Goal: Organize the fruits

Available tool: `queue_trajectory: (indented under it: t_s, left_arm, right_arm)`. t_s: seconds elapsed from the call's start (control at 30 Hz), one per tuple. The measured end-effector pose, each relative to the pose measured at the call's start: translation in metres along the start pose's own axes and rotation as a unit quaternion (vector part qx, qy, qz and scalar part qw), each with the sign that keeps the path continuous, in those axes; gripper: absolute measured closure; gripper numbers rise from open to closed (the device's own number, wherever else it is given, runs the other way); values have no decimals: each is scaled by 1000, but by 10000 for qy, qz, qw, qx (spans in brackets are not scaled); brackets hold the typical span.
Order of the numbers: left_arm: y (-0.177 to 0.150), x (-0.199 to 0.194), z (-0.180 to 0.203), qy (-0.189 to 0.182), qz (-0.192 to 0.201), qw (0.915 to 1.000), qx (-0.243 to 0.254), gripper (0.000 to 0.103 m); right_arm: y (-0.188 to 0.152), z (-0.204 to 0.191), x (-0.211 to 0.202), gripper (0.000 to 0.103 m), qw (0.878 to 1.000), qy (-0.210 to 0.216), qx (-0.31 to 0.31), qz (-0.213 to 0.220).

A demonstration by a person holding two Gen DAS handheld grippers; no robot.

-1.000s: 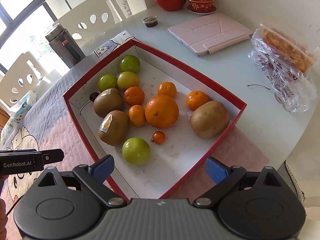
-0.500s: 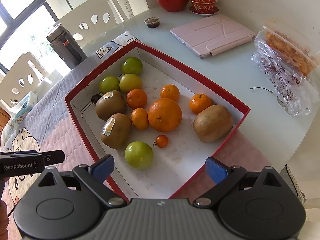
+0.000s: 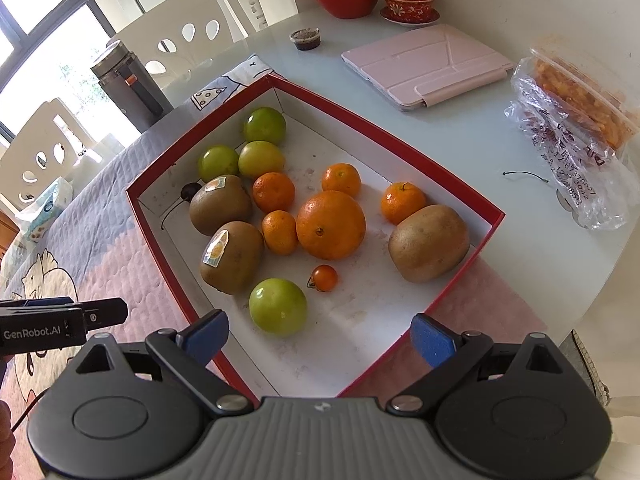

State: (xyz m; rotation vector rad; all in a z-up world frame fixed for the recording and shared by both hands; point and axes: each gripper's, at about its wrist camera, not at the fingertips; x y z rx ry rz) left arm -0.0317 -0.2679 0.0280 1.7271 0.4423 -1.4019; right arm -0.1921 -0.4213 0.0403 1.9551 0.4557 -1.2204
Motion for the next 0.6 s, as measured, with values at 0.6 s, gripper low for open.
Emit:
queue_trajectory:
  t_s: [0.6]
  left_arm:
    - [-14,-1,6,-63,1,9999,158,0]
  right_arm:
    - [-14,3,-3,4,10000,-13,88,-39]
Point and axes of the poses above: each gripper's, at about its wrist camera, not at the fingertips, and x roughly the way its jaws point, z to its right, y to its top, and after that the axes turned 5 degrees about y, right-handed
